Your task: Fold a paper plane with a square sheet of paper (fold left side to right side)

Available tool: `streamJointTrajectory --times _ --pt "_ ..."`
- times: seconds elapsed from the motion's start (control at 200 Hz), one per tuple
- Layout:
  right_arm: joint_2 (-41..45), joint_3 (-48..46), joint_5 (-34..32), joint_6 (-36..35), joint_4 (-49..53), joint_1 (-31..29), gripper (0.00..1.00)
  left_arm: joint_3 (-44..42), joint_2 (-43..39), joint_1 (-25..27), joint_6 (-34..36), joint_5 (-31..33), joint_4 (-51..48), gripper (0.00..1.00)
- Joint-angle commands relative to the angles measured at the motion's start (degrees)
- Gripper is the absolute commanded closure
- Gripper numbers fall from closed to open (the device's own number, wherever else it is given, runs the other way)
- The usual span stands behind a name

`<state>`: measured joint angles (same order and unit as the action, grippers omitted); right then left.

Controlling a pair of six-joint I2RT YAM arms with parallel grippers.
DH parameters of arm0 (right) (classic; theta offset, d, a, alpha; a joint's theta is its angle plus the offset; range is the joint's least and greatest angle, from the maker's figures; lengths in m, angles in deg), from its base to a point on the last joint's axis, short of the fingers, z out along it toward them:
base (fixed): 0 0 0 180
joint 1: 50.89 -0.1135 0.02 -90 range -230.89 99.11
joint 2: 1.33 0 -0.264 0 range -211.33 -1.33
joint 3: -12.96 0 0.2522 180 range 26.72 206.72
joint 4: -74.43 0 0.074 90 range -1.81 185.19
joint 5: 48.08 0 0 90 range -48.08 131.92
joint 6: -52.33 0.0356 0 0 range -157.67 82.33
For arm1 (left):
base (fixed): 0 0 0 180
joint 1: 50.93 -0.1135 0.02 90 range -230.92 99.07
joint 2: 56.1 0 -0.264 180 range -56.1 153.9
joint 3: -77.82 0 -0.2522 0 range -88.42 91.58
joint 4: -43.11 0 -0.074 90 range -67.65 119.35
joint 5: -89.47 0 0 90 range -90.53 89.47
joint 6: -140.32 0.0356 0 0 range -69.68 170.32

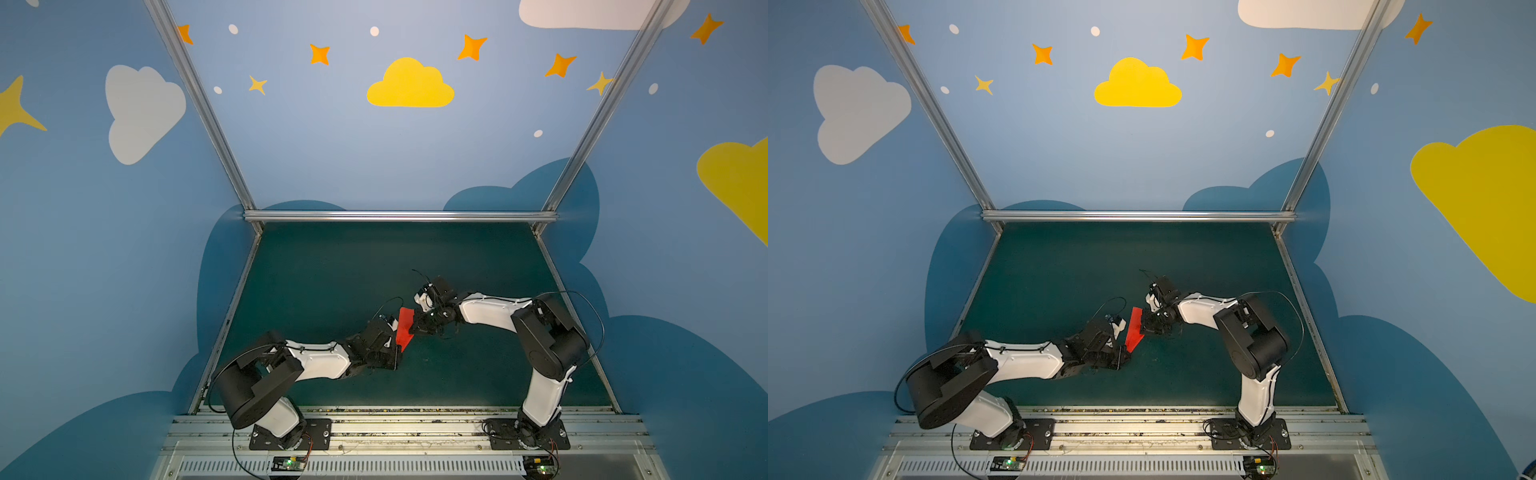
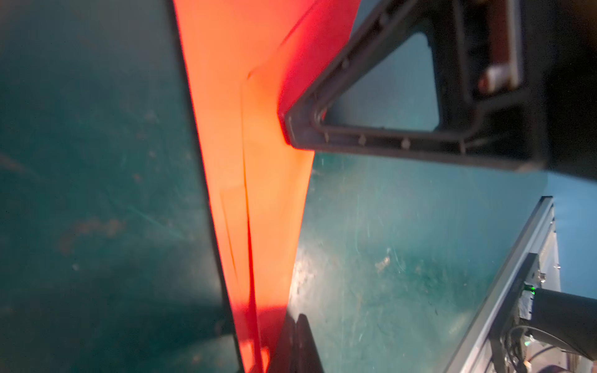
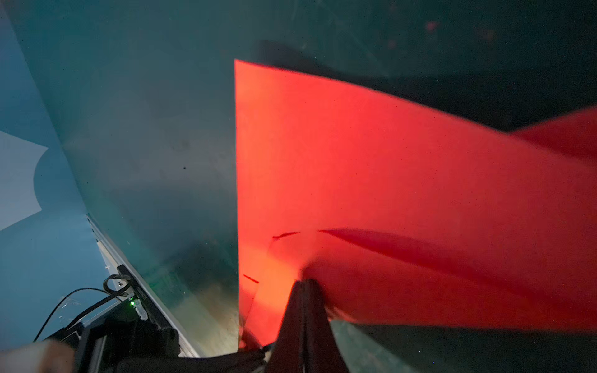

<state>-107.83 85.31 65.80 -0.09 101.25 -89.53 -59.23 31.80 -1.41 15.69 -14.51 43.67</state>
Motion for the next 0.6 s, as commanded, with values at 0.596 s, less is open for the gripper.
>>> streamJointTrajectory --times 0.596 --pt "-3.5 -3.7 -4.4 -0.2 1.5 0.1 1.00 1.9 -6.7 -1.4 1.2 4.2 -14.5 0.97"
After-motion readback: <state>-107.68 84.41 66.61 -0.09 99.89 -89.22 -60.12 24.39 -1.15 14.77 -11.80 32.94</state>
